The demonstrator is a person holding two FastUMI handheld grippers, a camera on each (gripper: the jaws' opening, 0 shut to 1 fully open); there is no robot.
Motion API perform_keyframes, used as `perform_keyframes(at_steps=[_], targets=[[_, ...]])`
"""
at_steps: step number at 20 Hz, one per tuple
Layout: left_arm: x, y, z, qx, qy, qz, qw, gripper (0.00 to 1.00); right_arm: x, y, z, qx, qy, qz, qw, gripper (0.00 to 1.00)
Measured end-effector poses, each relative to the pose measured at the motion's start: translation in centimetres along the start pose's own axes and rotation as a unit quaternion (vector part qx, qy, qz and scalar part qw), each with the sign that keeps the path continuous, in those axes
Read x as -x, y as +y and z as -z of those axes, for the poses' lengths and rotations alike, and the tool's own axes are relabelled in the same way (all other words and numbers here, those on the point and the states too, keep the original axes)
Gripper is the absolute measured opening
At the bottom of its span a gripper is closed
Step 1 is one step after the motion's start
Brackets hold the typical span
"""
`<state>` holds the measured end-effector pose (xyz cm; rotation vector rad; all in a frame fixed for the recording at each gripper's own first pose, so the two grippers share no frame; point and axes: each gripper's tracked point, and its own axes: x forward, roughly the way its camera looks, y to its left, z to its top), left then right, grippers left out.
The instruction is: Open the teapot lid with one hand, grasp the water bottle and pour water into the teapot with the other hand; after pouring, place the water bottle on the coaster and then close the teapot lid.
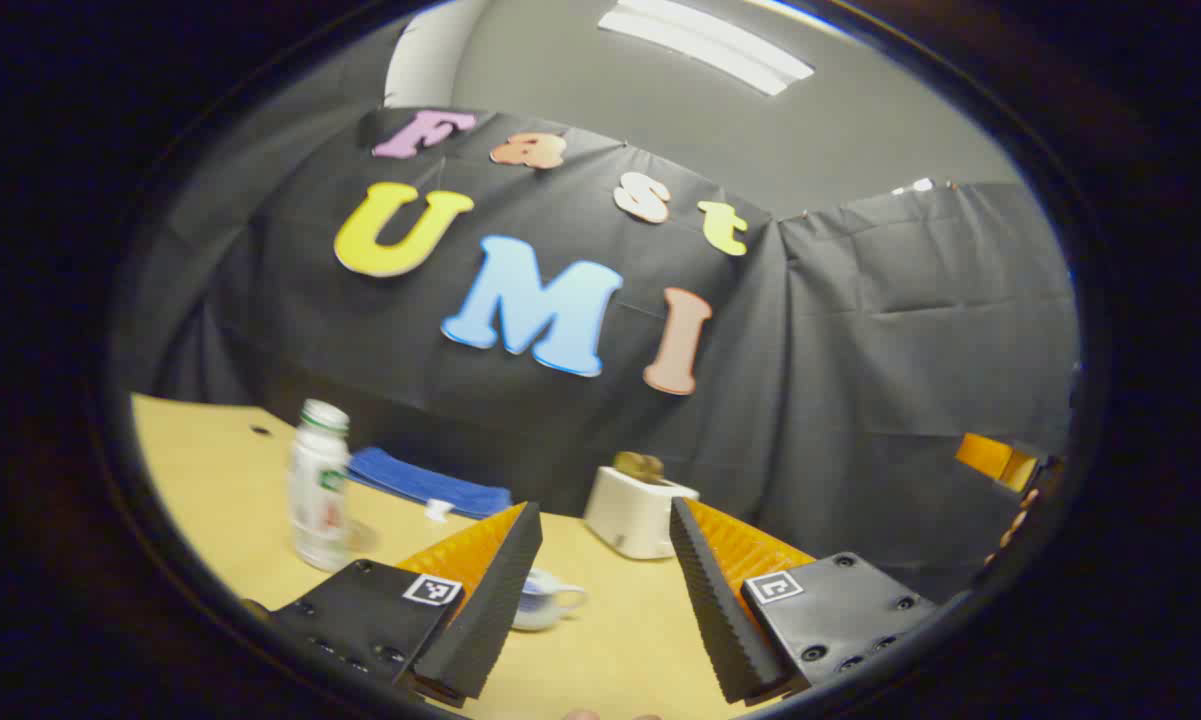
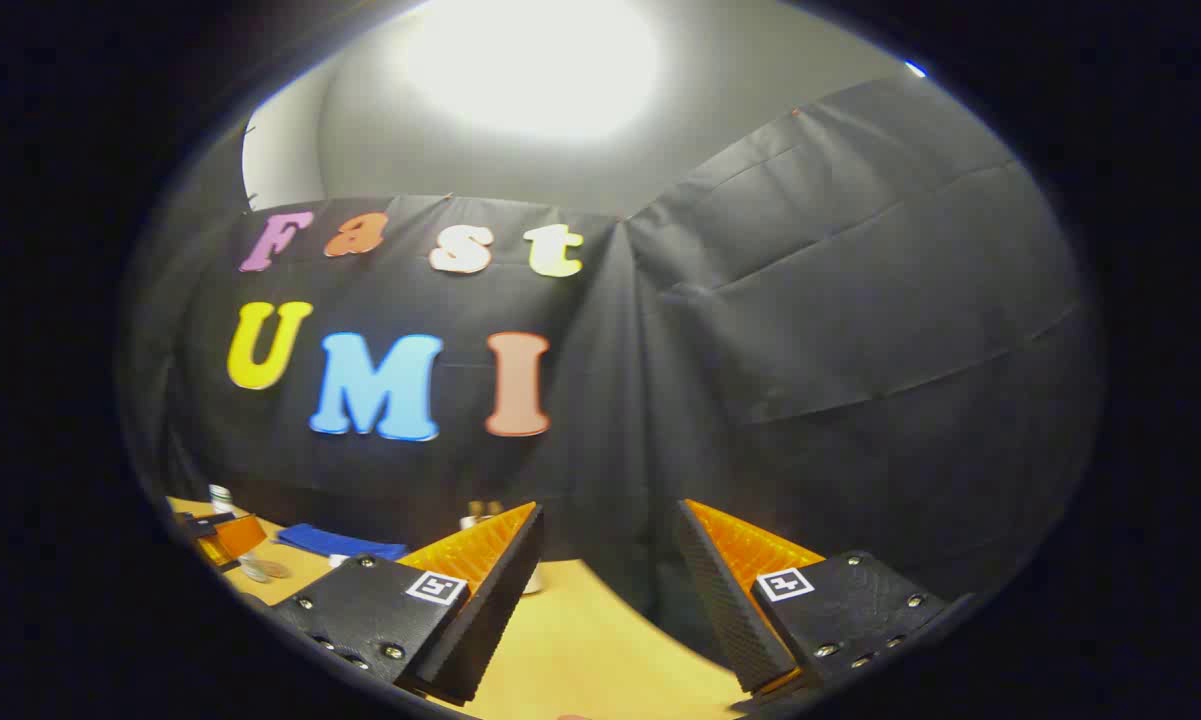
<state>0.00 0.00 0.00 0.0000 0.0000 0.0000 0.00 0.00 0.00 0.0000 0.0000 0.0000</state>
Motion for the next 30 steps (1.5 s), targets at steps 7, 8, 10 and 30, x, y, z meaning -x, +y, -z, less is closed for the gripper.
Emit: perform_keyframes(at_steps=[7,8,10,30], targets=[[2.5,13.5,0.3,-0.062,0.075,-0.074,0.992,0.92,0.3,15.8,9.1,-0.042,0.121,-0.098,0.987,0.9],[2.3,14.0,0.8,-0.058,0.081,-0.074,0.992,0.92,0.0,16.7,9.7,-0.039,0.128,-0.103,0.986,0.8],[1.5,14.8,1.2,-0.061,0.087,-0.075,0.992,0.92,-1.0,18.2,10.3,-0.031,0.135,-0.109,0.984,0.84],[-1.6,14.5,5.6,-0.053,0.126,-0.066,0.988,0.92,-5.3,24.4,16.7,0.037,0.185,-0.161,0.969,0.55]])
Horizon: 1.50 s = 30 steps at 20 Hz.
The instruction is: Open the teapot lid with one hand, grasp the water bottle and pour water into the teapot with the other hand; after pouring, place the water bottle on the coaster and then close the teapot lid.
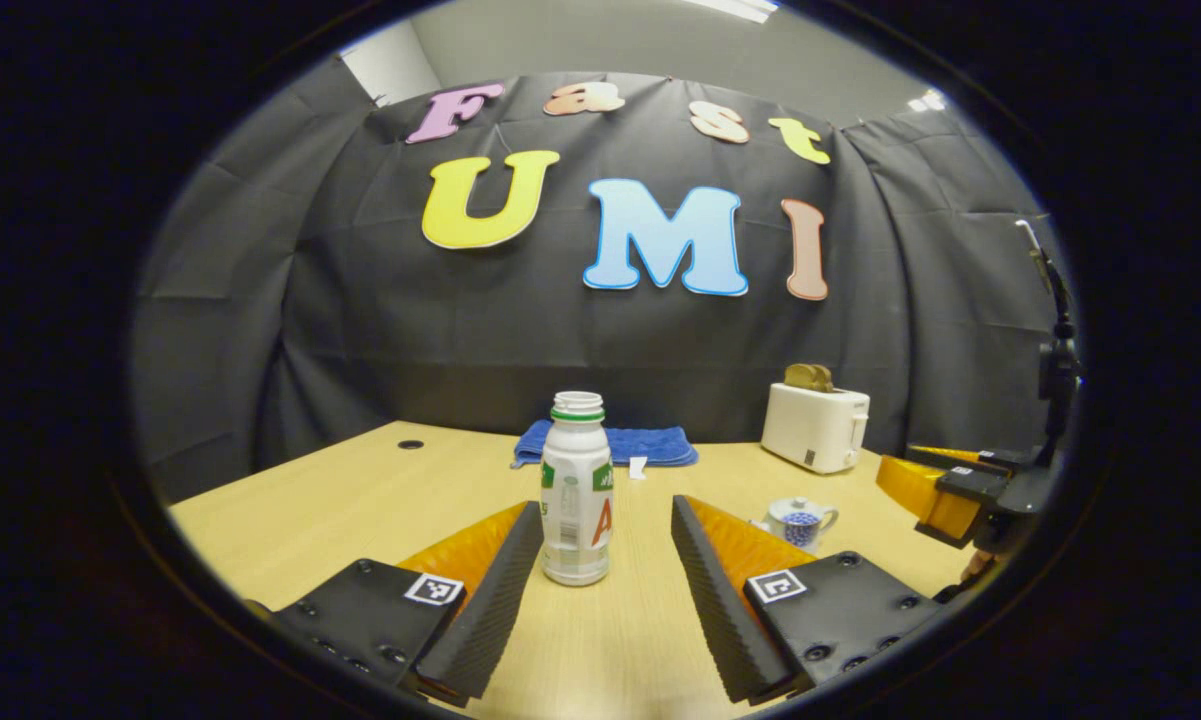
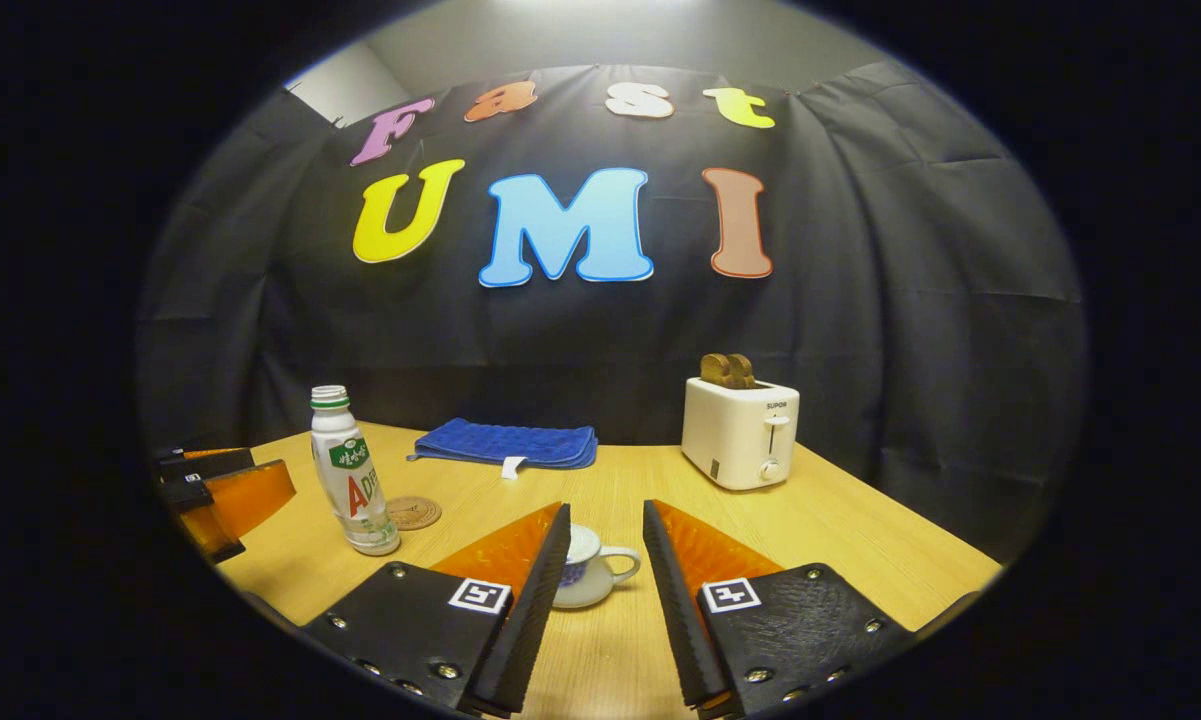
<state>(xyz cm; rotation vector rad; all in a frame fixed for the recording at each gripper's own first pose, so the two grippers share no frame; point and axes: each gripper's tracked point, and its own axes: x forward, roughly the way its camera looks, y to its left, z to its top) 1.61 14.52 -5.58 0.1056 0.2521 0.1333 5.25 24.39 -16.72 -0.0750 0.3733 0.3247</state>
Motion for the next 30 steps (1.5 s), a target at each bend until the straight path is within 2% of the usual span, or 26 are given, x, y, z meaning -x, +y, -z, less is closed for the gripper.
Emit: perform_keyframes(at_steps=[8,10,11,12,14,18,19,20,23,24,30], targets=[[-1.0,0.9,1.1,0.001,0.013,0.006,1.0,0.92,-5.7,2.6,2.7,0.011,0.051,-0.032,0.998,0.55],[-1.2,1.2,1.4,0.005,0.016,0.007,1.0,0.92,-6.9,2.8,3.4,0.015,0.055,-0.035,0.998,0.55],[-1.2,1.4,1.6,0.007,0.018,0.006,1.0,0.92,-7.4,2.0,3.7,0.018,0.06,-0.018,0.998,0.59],[-1.3,1.6,1.7,0.009,0.019,0.006,1.0,0.92,-7.5,2.2,4.0,0.015,0.066,-0.02,0.998,0.34],[-1.5,1.9,1.9,0.011,0.019,0.005,1.0,0.92,-8.1,2.4,4.9,0.014,0.082,-0.024,0.996,0.34],[-1.8,2.3,2.2,0.016,0.021,0.004,1.0,0.92,-8.3,3.0,4.7,0.019,0.073,-0.034,0.997,0.34],[-1.9,2.3,2.1,0.017,0.021,0.005,1.0,0.9,-8.3,2.3,3.9,0.026,0.079,-0.024,0.996,0.34],[-1.9,2.3,2.3,0.018,0.022,0.005,1.0,0.88,-8.6,2.5,4.8,0.023,0.078,-0.026,0.996,0.23],[-2.1,2.4,2.3,0.017,0.023,0.002,1.0,0.92,-8.7,2.4,4.7,0.02,0.08,-0.026,0.996,0.23],[-2.0,2.6,2.3,0.017,0.023,0.0,1.0,0.92,-8.4,2.4,4.8,0.014,0.079,-0.025,0.996,0.05],[-2.8,2.8,3.0,0.024,0.031,0.006,0.999,0.92,-8.5,2.6,4.5,0.003,0.062,-0.042,0.997,0.05]])
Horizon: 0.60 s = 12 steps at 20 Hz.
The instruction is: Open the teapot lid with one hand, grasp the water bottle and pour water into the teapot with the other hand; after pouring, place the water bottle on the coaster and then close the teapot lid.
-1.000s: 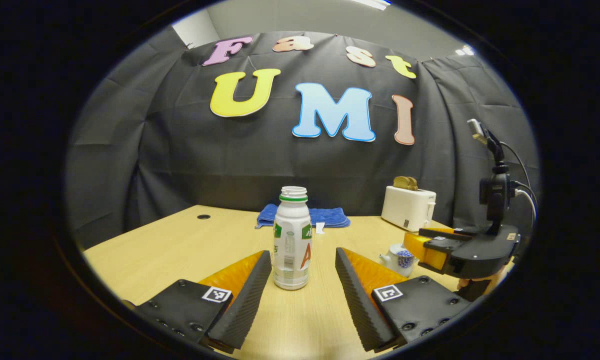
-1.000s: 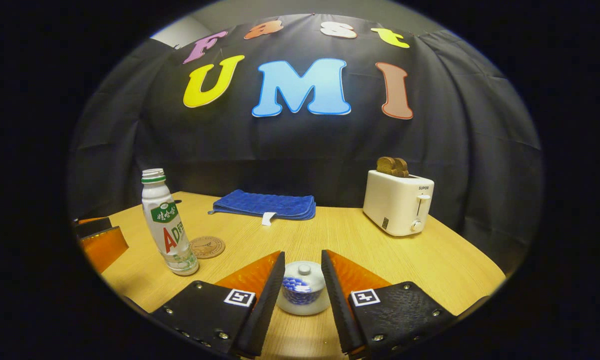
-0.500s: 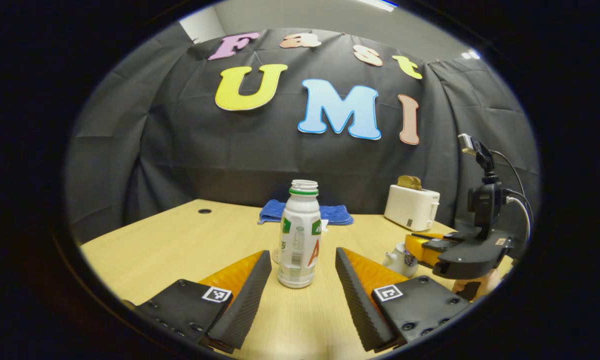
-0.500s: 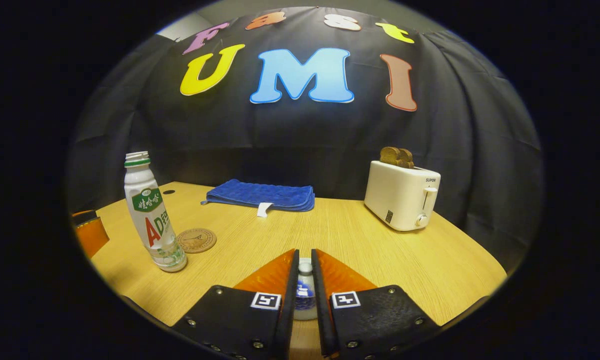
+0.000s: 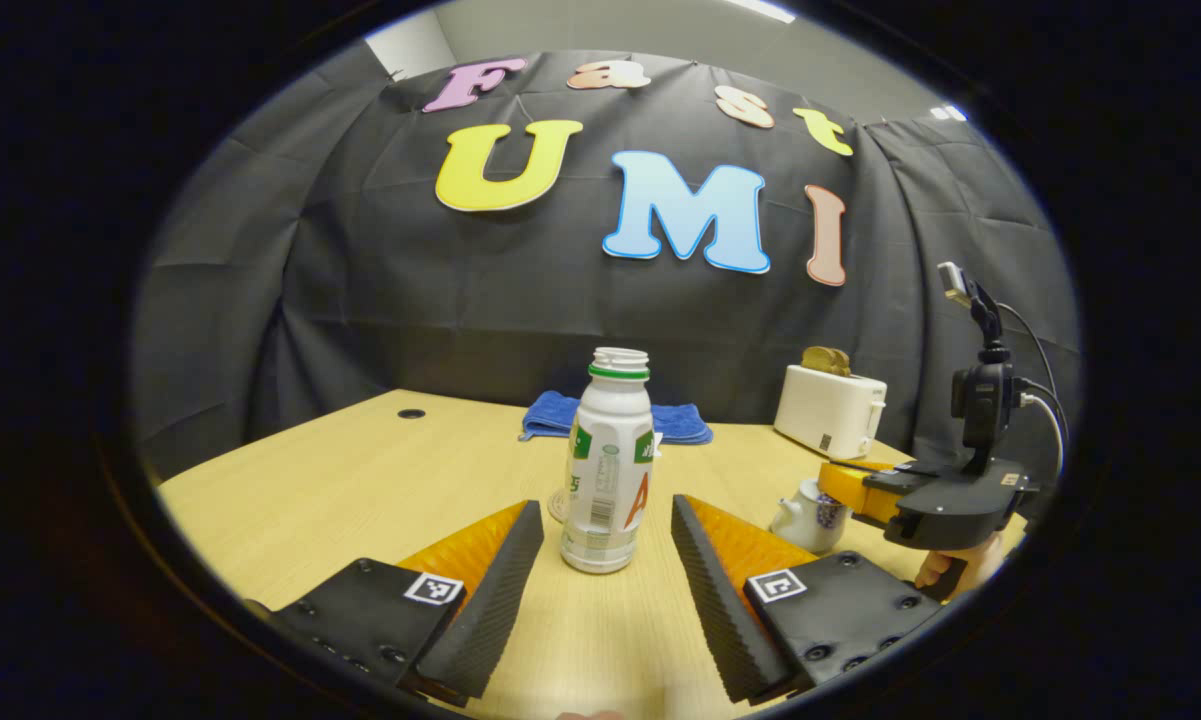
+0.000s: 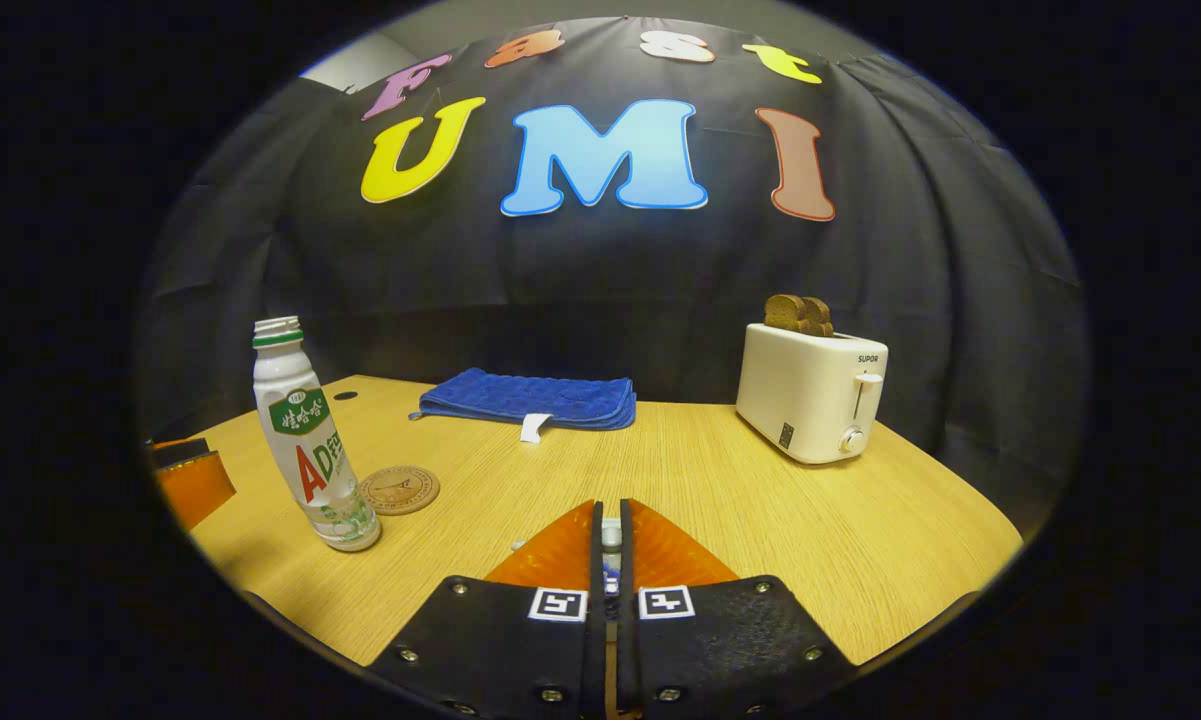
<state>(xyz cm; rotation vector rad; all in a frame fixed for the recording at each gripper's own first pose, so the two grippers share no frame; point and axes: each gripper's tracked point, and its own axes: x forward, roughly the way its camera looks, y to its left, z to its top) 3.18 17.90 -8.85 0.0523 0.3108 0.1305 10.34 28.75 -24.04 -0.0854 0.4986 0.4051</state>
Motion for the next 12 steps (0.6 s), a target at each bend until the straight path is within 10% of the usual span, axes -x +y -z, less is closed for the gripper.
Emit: perform_keyframes(at_steps=[12], targets=[[-6.1,0.2,0.9,-0.029,0.025,0.024,0.999,0.92,3.2,-3.1,-5.4,0.019,-0.138,0.036,0.99,0.04]])
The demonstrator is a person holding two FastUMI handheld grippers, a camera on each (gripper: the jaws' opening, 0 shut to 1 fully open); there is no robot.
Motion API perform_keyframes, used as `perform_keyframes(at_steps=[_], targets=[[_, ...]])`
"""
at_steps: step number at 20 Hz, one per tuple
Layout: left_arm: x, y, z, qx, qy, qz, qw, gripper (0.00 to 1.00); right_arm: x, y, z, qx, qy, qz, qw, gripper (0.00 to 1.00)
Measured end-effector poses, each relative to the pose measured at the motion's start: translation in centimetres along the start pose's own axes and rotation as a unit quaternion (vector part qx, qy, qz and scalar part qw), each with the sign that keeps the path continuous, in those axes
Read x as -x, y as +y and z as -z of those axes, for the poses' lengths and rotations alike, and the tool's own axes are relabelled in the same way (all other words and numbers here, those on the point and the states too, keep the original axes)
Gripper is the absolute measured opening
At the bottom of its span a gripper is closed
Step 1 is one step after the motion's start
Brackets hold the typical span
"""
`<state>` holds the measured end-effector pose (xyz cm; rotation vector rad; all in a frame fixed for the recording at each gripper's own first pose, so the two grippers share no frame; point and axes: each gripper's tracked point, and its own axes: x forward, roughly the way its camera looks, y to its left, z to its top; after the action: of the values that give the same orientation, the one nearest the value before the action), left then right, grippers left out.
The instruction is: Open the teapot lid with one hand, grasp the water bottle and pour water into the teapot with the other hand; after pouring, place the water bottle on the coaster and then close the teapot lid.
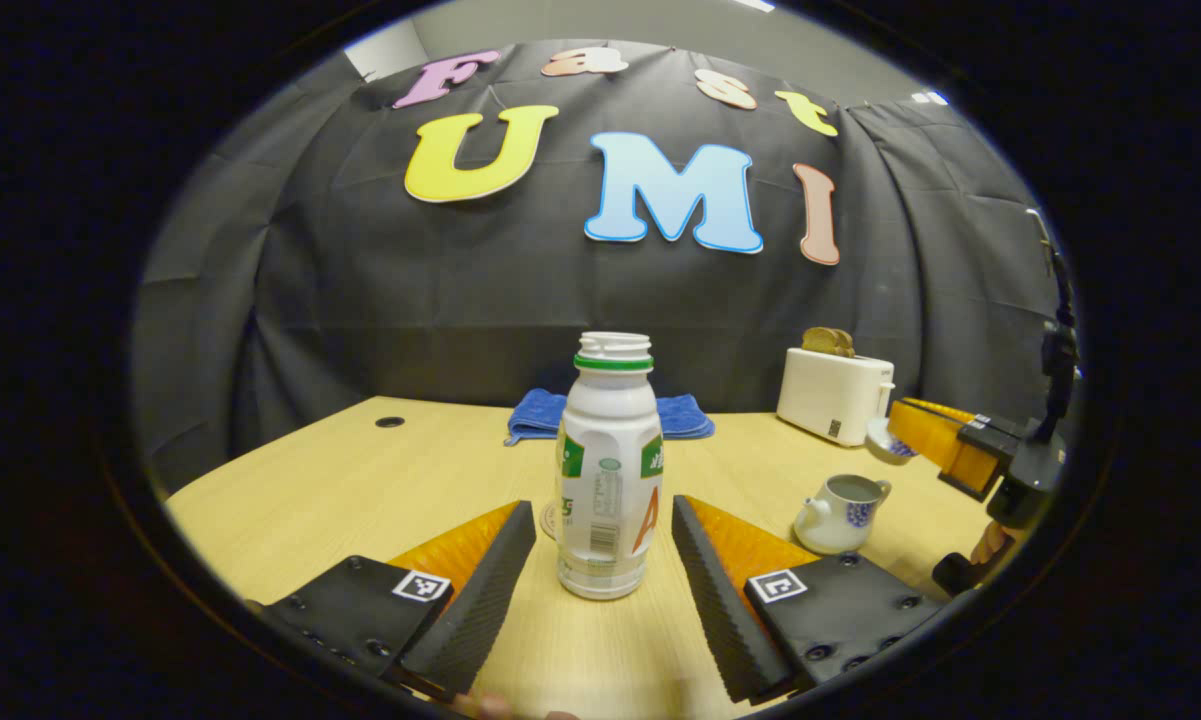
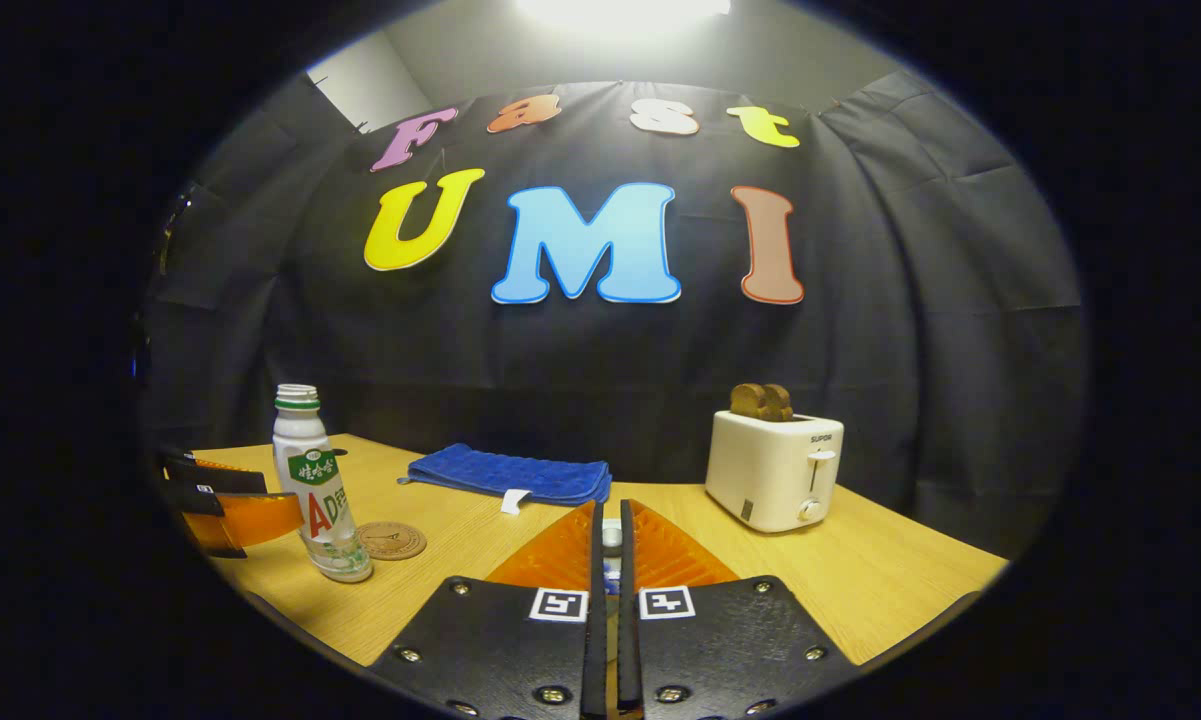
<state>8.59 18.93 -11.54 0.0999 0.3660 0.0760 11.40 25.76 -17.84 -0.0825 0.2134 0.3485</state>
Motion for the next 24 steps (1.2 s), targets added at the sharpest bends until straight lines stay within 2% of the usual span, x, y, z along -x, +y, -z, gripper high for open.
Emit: perform_keyframes(at_steps=[3,10,11,12,16,18,20,22,23,24], targets=[[-1.5,0.1,0.8,-0.001,0.012,0.001,1.0,0.92,0.2,-1.6,-0.9,-0.01,-0.016,0.018,1.0,0.04],[-4.4,0.2,1.1,-0.008,0.018,0.003,1.0,0.94,0.0,-4.5,-0.3,-0.053,-0.001,0.049,0.997,0.04],[-4.7,0.2,1.3,-0.017,0.02,0.003,1.0,0.91,0.1,-4.9,-0.4,-0.057,-0.002,0.054,0.997,0.04],[-4.7,0.1,1.3,-0.024,0.02,0.004,1.0,0.94,0.0,-5.2,-0.4,-0.061,-0.003,0.057,0.996,0.04],[-5.1,-0.5,1.2,-0.025,0.017,0.01,0.999,0.89,0.0,-5.7,-0.1,-0.077,0.004,0.064,0.995,0.04],[-5.1,-0.5,1.1,-0.029,0.014,0.006,0.999,0.77,0.1,-5.9,-0.1,-0.083,0.005,0.065,0.994,0.04],[-5.0,-0.8,1.1,-0.046,0.014,0.001,0.999,0.79,0.1,-6.3,-0.3,-0.085,0.001,0.069,0.994,0.04],[-5.0,-0.8,0.9,-0.087,0.012,-0.015,0.996,0.81,0.1,-6.8,-0.3,-0.088,0.002,0.075,0.993,0.04],[-5.1,-0.8,0.9,-0.107,0.016,-0.023,0.994,0.78,0.1,-7.0,-0.2,-0.093,0.003,0.077,0.993,0.04],[-5.1,-1.0,0.7,-0.127,0.017,-0.029,0.991,0.84,0.1,-7.1,-0.1,-0.1,0.006,0.077,0.992,0.04]])
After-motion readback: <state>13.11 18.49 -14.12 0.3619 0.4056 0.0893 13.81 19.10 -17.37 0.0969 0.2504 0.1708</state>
